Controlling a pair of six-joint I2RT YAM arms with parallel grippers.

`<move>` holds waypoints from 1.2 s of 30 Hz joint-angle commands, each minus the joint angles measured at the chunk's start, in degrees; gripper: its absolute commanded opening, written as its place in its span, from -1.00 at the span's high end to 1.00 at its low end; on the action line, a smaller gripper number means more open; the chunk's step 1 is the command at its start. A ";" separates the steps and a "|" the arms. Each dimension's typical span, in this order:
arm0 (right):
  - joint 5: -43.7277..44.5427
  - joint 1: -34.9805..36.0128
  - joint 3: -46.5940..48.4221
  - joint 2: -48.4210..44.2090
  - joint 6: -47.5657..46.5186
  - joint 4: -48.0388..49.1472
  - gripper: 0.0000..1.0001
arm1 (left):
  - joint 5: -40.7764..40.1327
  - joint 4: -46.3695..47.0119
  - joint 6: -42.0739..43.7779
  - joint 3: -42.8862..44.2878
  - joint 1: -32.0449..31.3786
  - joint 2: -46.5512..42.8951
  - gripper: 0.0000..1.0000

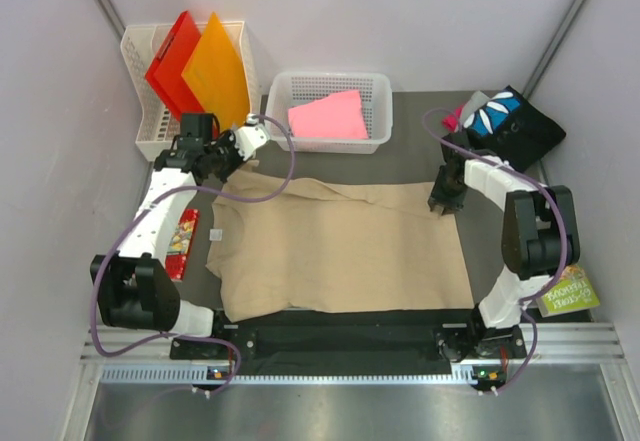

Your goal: Fold and stack the t-shirts

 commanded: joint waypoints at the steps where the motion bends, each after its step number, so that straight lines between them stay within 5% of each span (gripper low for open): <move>1: -0.62 0.98 2.20 1.13 0.92 1.83 0.33 | 0.24 1.19 -0.47 -0.73 0.01 -2.79 1.00; 9: -0.71 1.33 0.88 1.48 1.27 2.36 0.42 | 0.06 1.01 -0.38 -0.82 0.01 -3.31 1.00; 13: -0.62 1.42 0.97 2.10 1.54 2.44 0.75 | -0.02 0.93 -0.21 -1.17 0.10 -3.58 1.00; 21: -0.71 1.50 1.85 2.63 1.45 1.66 1.00 | -0.64 0.84 0.23 -2.05 0.01 -4.81 1.00; 36: 2.63 -0.69 22.50 4.47 -1.10 -8.36 1.00 | -2.49 3.48 1.03 4.01 0.19 2.22 1.00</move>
